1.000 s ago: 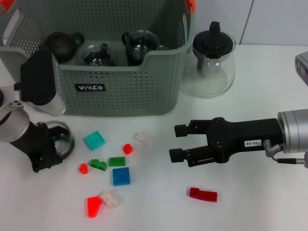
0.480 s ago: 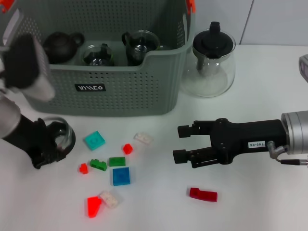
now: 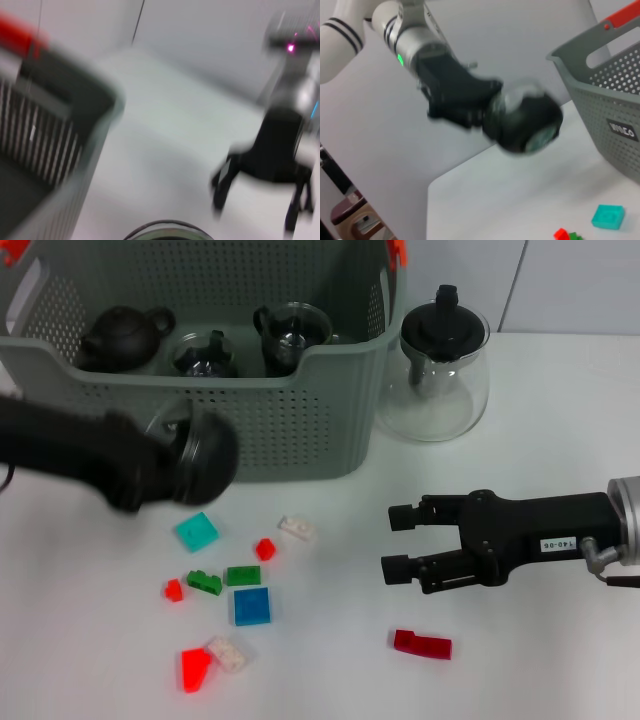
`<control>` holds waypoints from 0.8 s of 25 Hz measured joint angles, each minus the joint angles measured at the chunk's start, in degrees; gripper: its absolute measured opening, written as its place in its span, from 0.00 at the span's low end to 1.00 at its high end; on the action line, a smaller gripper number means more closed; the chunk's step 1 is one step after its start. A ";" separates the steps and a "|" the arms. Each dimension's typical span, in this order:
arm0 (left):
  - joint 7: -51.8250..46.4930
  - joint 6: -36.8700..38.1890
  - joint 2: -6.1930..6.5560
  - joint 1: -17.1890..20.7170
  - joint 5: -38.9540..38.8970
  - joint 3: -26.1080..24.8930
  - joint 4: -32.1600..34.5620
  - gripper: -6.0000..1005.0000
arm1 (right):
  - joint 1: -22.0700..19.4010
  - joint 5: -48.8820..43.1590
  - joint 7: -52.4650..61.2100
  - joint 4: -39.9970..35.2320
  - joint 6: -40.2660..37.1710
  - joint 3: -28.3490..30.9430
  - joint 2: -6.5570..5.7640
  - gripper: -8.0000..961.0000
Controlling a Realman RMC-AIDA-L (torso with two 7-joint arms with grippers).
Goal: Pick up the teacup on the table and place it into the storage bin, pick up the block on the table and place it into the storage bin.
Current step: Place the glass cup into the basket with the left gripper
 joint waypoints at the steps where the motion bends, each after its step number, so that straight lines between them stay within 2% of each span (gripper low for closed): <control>1: -1.57 0.00 0.61 -0.41 -2.58 -0.22 -0.61 0.05 | -0.02 0.00 0.11 0.00 -0.48 0.00 -0.12 0.97; 2: -5.13 -0.16 1.98 -1.81 -8.03 -0.51 -1.82 0.05 | -0.01 0.00 0.21 0.00 -0.95 0.00 -0.24 0.97; 3: -5.13 -0.16 1.98 -1.81 -8.03 -0.51 -1.82 0.05 | 0.00 0.00 0.35 -0.08 -1.57 0.00 -0.34 0.97; 6: -10.32 -2.50 3.89 -4.89 -12.43 -0.84 -2.35 0.05 | 0.01 0.00 0.83 -0.52 -2.58 0.00 -0.53 0.97; 9: -13.75 -7.79 5.84 -8.64 -11.94 -0.16 -2.11 0.05 | -0.01 0.00 0.96 -0.62 -2.82 0.00 -0.66 0.97; 11: -15.42 -12.43 7.52 -11.01 -9.89 1.77 -2.81 0.05 | -0.02 0.00 0.97 -0.61 -2.84 0.00 -0.72 0.96; 14: -18.39 -22.18 9.86 -14.81 -2.63 6.42 -5.40 0.05 | -0.03 0.01 0.98 -0.60 -2.85 0.00 -0.79 0.97; 16: -19.62 -28.33 10.50 -17.42 3.31 9.02 -7.90 0.05 | -0.04 0.00 0.98 -0.60 -2.84 0.00 -0.83 0.97; 20: -20.38 -37.15 10.75 -23.49 14.36 11.90 -16.28 0.05 | -0.05 -0.14 0.98 -0.60 -2.57 -0.01 -0.83 0.97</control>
